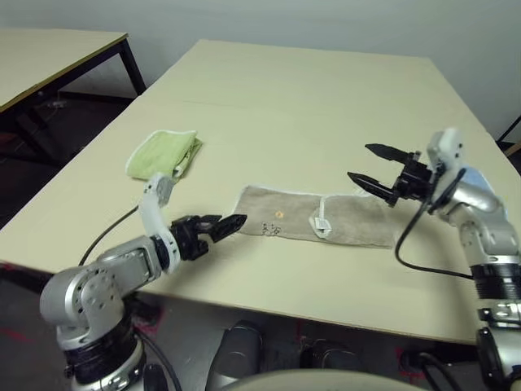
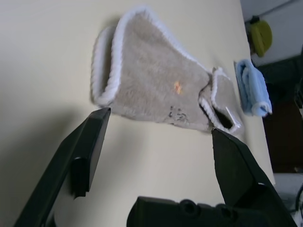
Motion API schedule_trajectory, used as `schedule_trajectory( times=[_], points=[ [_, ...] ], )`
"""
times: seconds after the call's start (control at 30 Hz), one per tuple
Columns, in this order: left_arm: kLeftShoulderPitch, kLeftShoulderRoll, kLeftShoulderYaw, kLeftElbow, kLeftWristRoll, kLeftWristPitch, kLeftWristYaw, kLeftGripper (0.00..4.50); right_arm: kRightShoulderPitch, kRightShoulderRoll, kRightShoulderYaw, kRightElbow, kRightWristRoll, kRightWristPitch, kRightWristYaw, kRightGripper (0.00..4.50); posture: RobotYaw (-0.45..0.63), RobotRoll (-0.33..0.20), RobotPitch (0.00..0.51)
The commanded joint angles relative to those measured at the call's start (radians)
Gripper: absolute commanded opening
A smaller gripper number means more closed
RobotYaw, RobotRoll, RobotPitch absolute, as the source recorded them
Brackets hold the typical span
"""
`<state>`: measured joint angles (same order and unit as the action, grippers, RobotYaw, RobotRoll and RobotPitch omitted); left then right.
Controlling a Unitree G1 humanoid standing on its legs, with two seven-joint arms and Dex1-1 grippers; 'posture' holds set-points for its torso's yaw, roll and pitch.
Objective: Fold the towel and set it aside.
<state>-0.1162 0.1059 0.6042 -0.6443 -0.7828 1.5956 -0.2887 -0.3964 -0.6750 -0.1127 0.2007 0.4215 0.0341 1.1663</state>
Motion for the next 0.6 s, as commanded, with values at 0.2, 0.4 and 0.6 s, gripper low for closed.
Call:
schedule_trajectory(
  times=[0.2, 0.4, 0.6],
  points=[
    [-0.12, -0.237, 0.101, 0.166, -0.087, 0.019, 0.379, 4.47, 0.042, -0.121, -0.047, 0.021, 0.025, -0.038, 0.152, 4.5, 0.23, 0.0, 0.111],
    [-0.155, -0.22, 0.1, 0.309, -0.187, 0.019, 0.518, 4.47, 0.127, -0.204, -0.113, 0.005, 0.054, -0.016, 0.2, 4.5, 0.19, 0.0, 0.126],
    [-0.248, -0.295, 0.121, 0.409, -0.205, 0.019, 0.608, 4.47, 0.173, -0.206, -0.132, -0.062, 0.092, 0.046, 0.192, 4.5, 0.17, 0.0, 0.13]
  ],
)
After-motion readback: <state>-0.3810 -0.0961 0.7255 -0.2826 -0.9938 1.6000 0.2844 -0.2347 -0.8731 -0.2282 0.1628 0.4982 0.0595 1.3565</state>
